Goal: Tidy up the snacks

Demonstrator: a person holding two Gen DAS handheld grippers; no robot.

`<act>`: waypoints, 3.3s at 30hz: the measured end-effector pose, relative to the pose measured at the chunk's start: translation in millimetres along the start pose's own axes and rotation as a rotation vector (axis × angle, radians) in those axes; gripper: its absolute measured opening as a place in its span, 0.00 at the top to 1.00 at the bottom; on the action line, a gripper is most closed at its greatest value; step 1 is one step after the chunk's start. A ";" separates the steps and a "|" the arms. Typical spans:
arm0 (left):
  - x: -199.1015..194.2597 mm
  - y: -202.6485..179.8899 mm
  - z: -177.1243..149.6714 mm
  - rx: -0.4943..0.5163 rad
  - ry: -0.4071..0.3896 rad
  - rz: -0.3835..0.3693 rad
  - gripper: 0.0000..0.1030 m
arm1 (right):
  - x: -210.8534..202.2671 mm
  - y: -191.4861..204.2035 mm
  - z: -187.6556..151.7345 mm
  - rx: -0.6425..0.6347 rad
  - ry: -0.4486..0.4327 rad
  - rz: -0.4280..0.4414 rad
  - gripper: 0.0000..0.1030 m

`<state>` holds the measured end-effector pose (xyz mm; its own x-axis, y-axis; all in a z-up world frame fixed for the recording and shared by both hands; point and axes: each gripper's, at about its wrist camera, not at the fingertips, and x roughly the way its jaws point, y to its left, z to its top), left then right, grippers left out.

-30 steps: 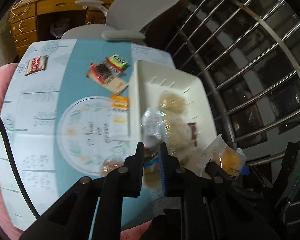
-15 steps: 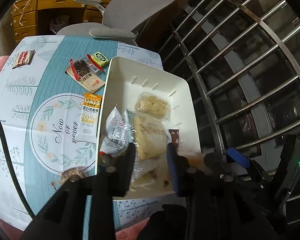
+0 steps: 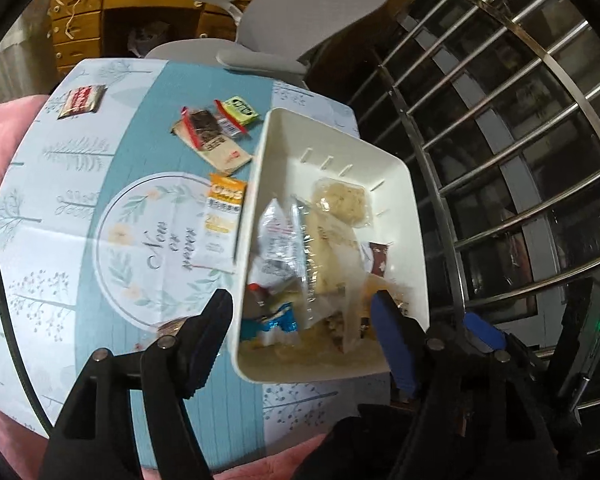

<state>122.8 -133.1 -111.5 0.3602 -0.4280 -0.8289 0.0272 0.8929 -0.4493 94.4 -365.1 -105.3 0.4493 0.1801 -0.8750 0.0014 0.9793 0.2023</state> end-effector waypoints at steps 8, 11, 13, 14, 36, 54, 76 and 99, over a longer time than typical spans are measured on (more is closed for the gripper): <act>-15.3 43.9 -4.2 -0.012 0.015 0.035 0.27 | 0.6 26.1 -15.2 0.044 -0.007 0.008 0.04; -19.8 64.0 -3.7 -0.013 0.026 0.043 0.26 | 4.4 39.6 -21.3 0.063 -0.003 0.001 0.04; -23.2 79.5 -1.9 -0.007 0.038 0.045 0.25 | 7.3 51.0 -27.1 0.089 -0.001 -0.010 0.04; -25.1 88.5 -0.2 -0.001 0.048 0.049 0.25 | 8.9 54.9 -29.0 0.101 0.000 -0.013 0.04; -50.4 236.1 75.9 0.180 0.200 0.094 0.18 | 68.9 162.0 -85.8 0.602 0.076 -0.074 0.06; 23.7 309.9 183.5 0.011 0.283 0.220 0.18 | 133.2 159.1 -98.0 0.919 0.163 -0.110 0.12; 140.7 357.3 293.1 -0.114 0.112 0.321 0.16 | 166.2 146.8 -84.4 0.947 0.194 -0.297 0.23; 158.8 330.5 289.9 0.023 0.055 0.451 0.40 | 206.5 165.8 -56.0 0.828 0.327 -0.356 0.54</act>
<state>459.3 134.5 -295.0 0.2906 -0.0023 -0.9569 -0.0996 0.9945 -0.0326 137.4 -160.4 -277.0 0.0296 0.0238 -0.9993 0.7769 0.6284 0.0380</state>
